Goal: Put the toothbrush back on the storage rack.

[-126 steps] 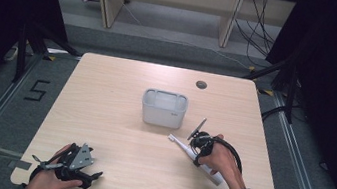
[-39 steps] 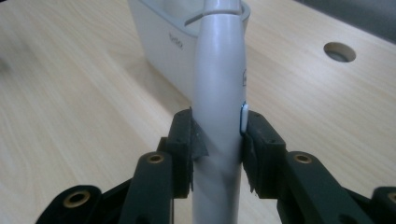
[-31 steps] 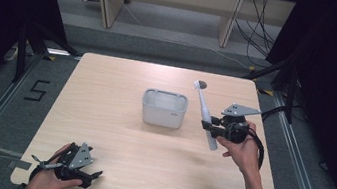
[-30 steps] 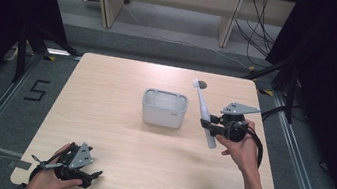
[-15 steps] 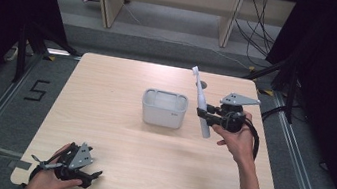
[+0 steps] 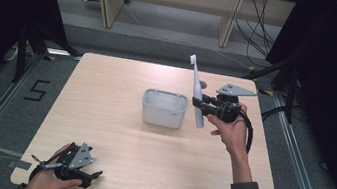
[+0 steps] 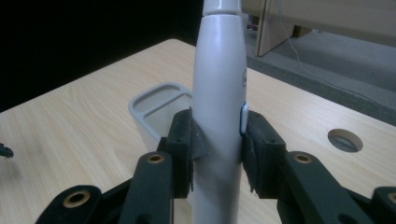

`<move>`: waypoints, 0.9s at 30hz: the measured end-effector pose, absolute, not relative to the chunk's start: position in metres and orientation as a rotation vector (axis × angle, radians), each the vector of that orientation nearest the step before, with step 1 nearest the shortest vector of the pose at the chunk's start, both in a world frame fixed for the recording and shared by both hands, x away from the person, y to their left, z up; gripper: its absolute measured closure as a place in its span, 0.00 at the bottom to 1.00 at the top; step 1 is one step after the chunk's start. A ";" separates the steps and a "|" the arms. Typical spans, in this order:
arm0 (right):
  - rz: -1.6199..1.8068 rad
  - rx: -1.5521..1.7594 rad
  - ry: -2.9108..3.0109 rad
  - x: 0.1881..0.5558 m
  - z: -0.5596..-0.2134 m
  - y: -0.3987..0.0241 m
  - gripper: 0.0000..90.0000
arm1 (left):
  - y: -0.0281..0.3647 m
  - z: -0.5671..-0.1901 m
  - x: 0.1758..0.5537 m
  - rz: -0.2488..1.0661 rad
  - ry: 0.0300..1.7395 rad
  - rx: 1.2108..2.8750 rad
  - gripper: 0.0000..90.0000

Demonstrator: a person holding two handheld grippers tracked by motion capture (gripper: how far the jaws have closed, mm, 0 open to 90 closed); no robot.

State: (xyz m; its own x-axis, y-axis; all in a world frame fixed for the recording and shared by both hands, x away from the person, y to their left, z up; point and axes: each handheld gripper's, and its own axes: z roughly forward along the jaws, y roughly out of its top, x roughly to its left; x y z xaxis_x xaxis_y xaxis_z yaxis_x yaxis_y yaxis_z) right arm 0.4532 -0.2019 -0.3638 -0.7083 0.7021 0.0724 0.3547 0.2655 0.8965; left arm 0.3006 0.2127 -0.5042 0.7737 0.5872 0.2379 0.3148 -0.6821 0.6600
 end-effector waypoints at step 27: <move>1.531 0.957 2.101 0.483 -0.351 -0.171 0.74 | 0.213 -0.504 0.300 0.579 0.673 2.351 0.18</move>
State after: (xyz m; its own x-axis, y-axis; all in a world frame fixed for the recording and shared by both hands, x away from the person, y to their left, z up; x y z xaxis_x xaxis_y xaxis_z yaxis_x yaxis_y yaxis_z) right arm 0.4825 -0.1713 -0.3515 -0.7010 0.7070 0.0934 0.3056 0.1795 0.9351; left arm 0.3005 0.2129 -0.5041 0.7742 0.5887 0.2324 0.3177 -0.6791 0.6618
